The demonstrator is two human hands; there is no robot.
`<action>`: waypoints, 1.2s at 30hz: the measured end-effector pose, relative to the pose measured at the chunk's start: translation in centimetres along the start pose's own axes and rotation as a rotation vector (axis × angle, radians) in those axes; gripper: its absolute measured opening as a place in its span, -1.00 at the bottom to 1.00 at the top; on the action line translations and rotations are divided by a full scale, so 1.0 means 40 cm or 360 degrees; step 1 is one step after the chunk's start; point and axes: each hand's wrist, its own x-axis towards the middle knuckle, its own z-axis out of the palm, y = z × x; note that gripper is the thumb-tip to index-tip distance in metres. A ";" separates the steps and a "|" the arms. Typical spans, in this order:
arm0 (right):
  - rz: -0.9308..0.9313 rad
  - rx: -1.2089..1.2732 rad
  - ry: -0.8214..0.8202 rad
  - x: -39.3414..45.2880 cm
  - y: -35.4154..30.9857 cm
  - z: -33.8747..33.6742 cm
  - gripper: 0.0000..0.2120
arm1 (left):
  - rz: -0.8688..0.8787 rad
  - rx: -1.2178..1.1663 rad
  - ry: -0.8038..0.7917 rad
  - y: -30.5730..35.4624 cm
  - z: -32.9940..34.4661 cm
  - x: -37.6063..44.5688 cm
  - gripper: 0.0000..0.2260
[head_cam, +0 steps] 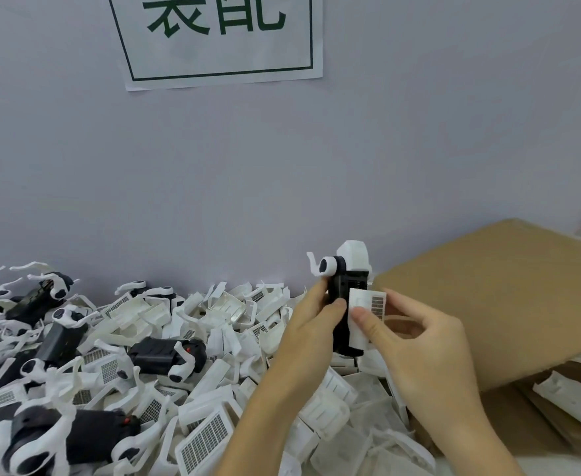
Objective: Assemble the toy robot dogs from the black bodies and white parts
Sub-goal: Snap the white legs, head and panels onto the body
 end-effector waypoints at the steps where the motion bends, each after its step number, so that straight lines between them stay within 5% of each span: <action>1: 0.0001 -0.0053 0.0013 -0.001 0.003 0.002 -0.86 | 0.0003 0.0012 -0.0030 -0.002 0.004 -0.001 -0.44; 10: -0.0021 -0.0128 0.0281 -0.008 0.005 0.013 -0.85 | 0.0108 0.0101 -0.0150 -0.001 0.024 -0.013 -0.51; 19: -0.0284 -0.0332 0.0041 -0.017 0.002 0.036 -0.80 | 0.0155 0.0019 0.0089 -0.016 0.012 0.010 -0.76; 25: 0.0014 -0.0023 0.0010 -0.008 0.011 0.025 -0.93 | 0.0097 -0.0060 0.0166 -0.022 0.013 0.013 -0.73; 36: 0.0398 0.0664 -0.0228 0.001 -0.019 0.005 -0.61 | 0.0114 -0.0166 0.0085 -0.013 0.013 0.005 -0.73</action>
